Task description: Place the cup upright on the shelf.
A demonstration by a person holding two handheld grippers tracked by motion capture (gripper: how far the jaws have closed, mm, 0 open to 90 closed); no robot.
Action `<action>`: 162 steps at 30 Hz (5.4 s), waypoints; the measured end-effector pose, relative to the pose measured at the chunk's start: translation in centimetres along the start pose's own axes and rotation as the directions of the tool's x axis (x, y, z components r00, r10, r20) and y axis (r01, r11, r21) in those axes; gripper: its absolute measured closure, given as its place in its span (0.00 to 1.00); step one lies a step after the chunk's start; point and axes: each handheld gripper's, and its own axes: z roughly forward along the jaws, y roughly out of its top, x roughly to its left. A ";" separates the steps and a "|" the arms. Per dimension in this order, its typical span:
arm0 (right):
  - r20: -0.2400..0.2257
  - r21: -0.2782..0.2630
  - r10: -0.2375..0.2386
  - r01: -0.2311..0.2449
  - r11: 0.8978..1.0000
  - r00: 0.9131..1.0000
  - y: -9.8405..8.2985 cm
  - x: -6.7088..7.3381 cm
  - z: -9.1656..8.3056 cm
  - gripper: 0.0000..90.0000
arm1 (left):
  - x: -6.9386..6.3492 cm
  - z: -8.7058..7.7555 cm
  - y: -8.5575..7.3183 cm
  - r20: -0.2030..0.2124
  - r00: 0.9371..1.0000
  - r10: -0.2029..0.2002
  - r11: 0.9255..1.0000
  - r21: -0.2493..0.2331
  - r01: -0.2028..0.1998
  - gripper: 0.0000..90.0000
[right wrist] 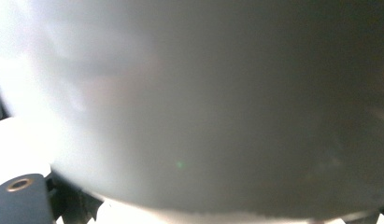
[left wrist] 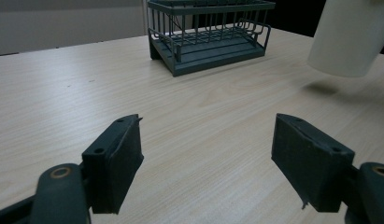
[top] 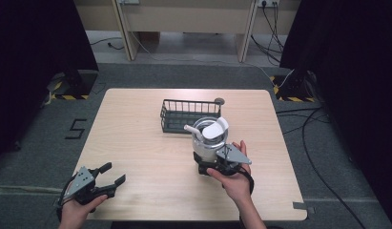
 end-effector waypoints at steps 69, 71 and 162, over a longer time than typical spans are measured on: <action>0.059 -0.088 0.031 -0.026 0.996 0.998 8.9 -3.5 6.8 0.12 | 0.2 -0.1 0.0 0.007 1.000 -0.013 1.000 -0.011 0.013 0.27; 0.058 -0.090 0.036 -0.031 0.995 0.998 9.2 -3.5 7.2 0.12 | 0.2 -0.1 0.1 0.008 1.000 -0.013 1.000 -0.013 0.013 0.27; 0.164 -0.017 0.075 -0.073 0.997 0.984 10.5 -6.3 17.6 0.12 | 0.2 -0.1 0.2 0.010 1.000 -0.023 0.999 -0.025 0.023 0.27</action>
